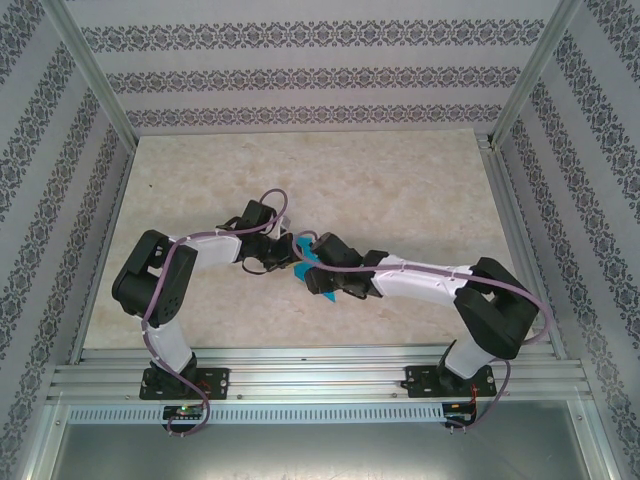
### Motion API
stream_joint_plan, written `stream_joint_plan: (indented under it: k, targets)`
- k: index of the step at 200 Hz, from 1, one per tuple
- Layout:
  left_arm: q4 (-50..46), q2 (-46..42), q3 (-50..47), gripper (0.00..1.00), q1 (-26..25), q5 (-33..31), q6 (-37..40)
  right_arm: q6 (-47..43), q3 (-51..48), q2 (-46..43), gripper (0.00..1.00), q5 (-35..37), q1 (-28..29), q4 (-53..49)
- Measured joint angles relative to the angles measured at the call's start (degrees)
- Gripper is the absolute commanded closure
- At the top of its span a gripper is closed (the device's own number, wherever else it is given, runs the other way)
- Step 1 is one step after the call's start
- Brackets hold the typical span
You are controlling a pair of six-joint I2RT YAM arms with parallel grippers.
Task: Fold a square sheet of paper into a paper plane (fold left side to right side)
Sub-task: Fourth fold the wing at the center of the table.
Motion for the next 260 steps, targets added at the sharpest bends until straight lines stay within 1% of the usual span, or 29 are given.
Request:
stream_joint_plan:
  k: [29, 63, 92, 122, 139, 165, 178, 199, 208, 227, 238, 247, 260]
  targets:
    - [-0.85, 0.0, 0.42, 0.92, 0.0, 0.0, 0.0, -2.82, 0.94, 3.65, 0.44, 6.54, 4.39, -0.66]
    - [-1.14, 0.0, 0.85, 0.91, 0.0, 0.04, 0.0, -5.05, 3.76, 8.41, 0.46, 11.1, 5.84, -1.38]
    - [-1.55, 0.0, 0.92, 0.91, 0.0, 0.02, 0.0, -6.05, 4.7, 10.21, 0.54, 13.29, 5.84, -2.01]
    - [-2.36, 0.0, 1.36, 0.88, 0.0, 0.02, 0.0, -6.56, 4.76, 11.04, 0.66, 14.53, 5.84, -2.62]
    - [-2.67, 0.0, 1.81, 0.84, 0.0, 0.04, 0.04, -6.71, 4.76, 11.19, 0.72, 14.75, 5.84, -2.8]
    - [-3.54, -0.02, 2.56, 0.71, 0.0, -0.02, 0.46, -6.54, 4.76, 11.19, 0.83, 14.8, 5.84, -2.91]
    - [-4.37, -0.31, 2.73, 0.67, 0.11, -0.61, 0.85, -6.27, 4.76, 11.19, 0.85, 14.82, 5.79, -2.89]
    - [-6.97, -2.21, 2.73, 0.53, 0.9, -1.75, 2.12, -5.9, 4.74, 11.1, 0.89, 14.36, 5.29, -2.84]
    - [-7.76, -3.67, 2.73, 0.5, 1.57, -1.75, 2.69, -5.84, 4.46, 10.86, 0.9, 13.6, 4.79, -2.4]
    - [-9.14, -8.04, 2.73, 0.46, 2.95, -1.77, 3.56, -5.6, 3.3, 10.03, 0.9, 11.41, 3.69, -1.09]
    - [-9.44, -11.08, 2.62, 0.46, 3.98, -1.77, 3.78, -5.27, 2.45, 9.18, 0.9, 9.99, 2.86, -0.22]
    - [-9.4, -13.27, 2.27, 0.46, 4.85, -1.79, 3.93, -4.92, 1.68, 8.28, 0.89, 8.7, 2.12, 0.48]
    - [-9.09, -15.74, 1.25, 0.5, 5.9, -1.77, 3.91, -4.46, 0.55, 6.99, 0.89, 6.84, 0.98, 1.73]
